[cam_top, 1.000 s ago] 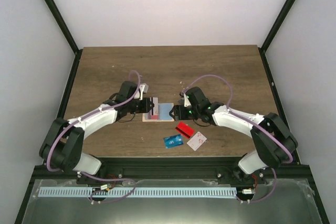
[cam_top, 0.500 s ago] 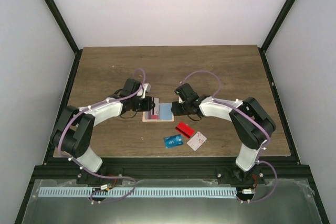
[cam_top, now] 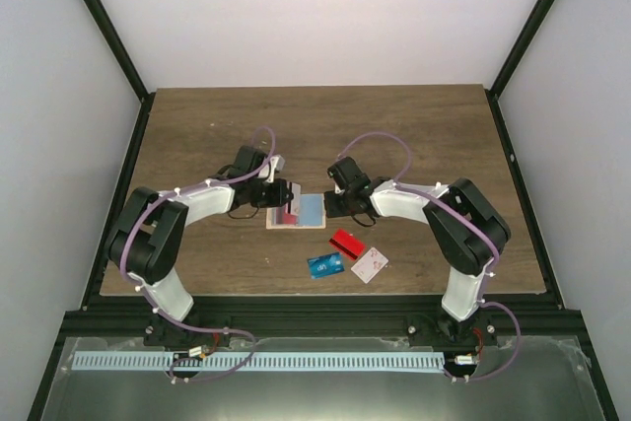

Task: Put the credit cards into the card holder

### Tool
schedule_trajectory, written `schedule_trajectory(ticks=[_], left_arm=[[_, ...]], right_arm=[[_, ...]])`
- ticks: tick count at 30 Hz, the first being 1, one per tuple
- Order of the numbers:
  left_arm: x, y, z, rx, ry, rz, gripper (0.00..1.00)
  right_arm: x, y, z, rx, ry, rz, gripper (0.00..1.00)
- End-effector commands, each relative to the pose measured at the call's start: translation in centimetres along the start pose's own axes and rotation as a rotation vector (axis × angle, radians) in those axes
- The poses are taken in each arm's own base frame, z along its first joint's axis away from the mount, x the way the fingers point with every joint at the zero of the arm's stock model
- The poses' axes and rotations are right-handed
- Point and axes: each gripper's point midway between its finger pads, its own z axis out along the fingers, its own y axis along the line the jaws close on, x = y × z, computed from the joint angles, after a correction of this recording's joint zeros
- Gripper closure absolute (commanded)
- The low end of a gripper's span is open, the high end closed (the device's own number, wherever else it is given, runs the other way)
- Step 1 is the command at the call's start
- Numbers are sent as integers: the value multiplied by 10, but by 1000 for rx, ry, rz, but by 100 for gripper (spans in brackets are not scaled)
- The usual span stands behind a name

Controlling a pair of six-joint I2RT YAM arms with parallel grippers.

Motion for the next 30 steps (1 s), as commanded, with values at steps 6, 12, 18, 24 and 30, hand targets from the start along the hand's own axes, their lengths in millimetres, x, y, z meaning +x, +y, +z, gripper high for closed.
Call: schedule_trajectory(ticks=[6,12,18,24,30], left_arm=[[-3,-2,10,38,5,-31,96],[-3,-5,12,68,30,-63,96],[2,-2,17,70,78,-68,96],[3,-8,12,101,102,-73,96],[1,-12,4,99,101,-65,96]], right_arm=[[16,1,5,-40,48,23,99],[31,3,4,-81,79,39,99],[36,4,2,-99,83,39,99],[39,1,1,-85,87,31,99],[34,-4,-5,-50,66,23,99]])
